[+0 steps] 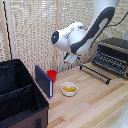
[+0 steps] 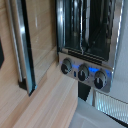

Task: Gently stretch your hand towards the oven tray's handle, obtaining a firm grip, and draw it cautiously out of the oven. Transition your grip to the hot dog bowl, gingerly seizing the edge, and elevate it from the surface. Hover the bowl over the tray, delicately lower it, and temper your grip, establishing the bowl's equilibrium.

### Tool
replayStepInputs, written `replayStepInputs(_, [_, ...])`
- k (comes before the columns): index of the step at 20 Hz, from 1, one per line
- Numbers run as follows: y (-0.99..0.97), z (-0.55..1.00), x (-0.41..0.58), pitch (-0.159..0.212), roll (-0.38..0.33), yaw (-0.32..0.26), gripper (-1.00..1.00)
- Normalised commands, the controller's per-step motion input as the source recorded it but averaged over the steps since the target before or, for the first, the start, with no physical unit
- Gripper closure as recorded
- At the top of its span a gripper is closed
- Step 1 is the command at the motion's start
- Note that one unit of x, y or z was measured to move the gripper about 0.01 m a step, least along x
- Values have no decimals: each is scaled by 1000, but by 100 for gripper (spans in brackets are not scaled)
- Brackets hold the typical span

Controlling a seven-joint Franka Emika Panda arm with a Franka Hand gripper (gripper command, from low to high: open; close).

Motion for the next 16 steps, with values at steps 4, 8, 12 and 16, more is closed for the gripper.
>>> replayStepInputs(4, [-597, -206, 244, 5, -171, 80, -100])
replayStepInputs(8, [-607, -161, 168, 0, -176, 53, -100])
replayStepInputs(12, [-591, -129, 136, 0, -139, 26, -100])
replayStepInputs(16, [-574, -30, 9, 0, -55, 0, -100])
